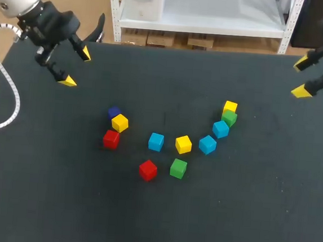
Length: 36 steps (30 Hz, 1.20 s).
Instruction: Place the blue cubes, place green cubes on the blue cubes, place the yellow cubes on the green cubes, then place the red cubes on the yellow cubes, and place purple cube on the red cubes.
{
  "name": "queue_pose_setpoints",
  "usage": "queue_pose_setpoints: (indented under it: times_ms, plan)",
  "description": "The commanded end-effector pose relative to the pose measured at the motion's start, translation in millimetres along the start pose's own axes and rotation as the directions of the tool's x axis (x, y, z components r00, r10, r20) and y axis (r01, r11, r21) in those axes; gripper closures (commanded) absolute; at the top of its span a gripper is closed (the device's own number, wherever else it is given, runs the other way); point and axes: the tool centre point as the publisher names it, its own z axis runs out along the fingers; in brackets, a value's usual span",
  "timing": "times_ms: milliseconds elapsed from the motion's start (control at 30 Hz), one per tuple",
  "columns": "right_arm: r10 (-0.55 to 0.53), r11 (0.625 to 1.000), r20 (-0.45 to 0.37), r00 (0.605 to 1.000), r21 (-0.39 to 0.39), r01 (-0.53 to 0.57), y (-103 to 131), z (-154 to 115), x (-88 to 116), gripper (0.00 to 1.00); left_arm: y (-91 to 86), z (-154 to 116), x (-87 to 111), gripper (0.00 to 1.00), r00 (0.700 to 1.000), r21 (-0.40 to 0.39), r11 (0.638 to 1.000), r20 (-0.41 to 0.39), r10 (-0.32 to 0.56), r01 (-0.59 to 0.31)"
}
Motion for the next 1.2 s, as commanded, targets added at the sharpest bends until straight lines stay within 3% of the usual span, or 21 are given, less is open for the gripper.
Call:
queue_pose_setpoints:
  times_ms: [33, 233, 400, 500, 700, 967, 1100, 1200]
  plan:
    - [-0.274, 0.956, -0.059, 0.960, -0.123, 0.265, 0, 18, -10, 0.00, -1.2, 0, -0.5, 0.00, 1.000, -0.004, 1.000, -0.003, 0.000, 0.000]
    - [-0.509, 0.860, -0.107, 0.854, -0.111, 0.498, 17, 34, -22, 0.00, -1.2, 0, -0.5, 0.00, 1.000, -0.004, 1.000, -0.003, 0.000, 0.000]
    - [-0.656, 0.752, -0.206, 0.726, -0.095, 0.652, 32, 54, -31, 0.00, -1.2, 0, -0.5, 0.00, 1.000, -0.004, 1.000, -0.003, 0.000, 0.000]
    - [-0.709, 0.703, -0.176, 0.683, -0.095, 0.705, 38, 64, -34, 0.00, -1.2, 0, -0.5, 0.00, 1.000, -0.004, 1.000, -0.003, 0.000, 0.000]
    - [-0.843, 0.538, -0.138, 0.520, -0.188, 0.822, 50, 90, -35, 0.00, -1.2, 0, -0.5, 0.00, 1.000, -0.004, 1.000, -0.003, 0.000, 0.000]
    - [-0.905, 0.415, -0.044, 0.422, -0.303, 0.858, 70, 126, -32, 0.00, -1.2, 0, -0.5, 0.00, 1.000, -0.004, 1.000, -0.003, 0.000, 0.000]
    - [-0.911, 0.393, -0.021, 0.411, -0.344, 0.853, 75, 143, -33, 0.00, -1.2, 0, -0.5, 0.00, 1.000, -0.004, 1.000, -0.003, 0.000, 0.000]
    - [-0.901, 0.406, -0.013, 0.434, -0.379, 0.831, 76, 155, -35, 0.00, -1.2, 0, -0.5, 0.00, 1.000, -0.004, 1.000, -0.003, 0.000, 0.000]
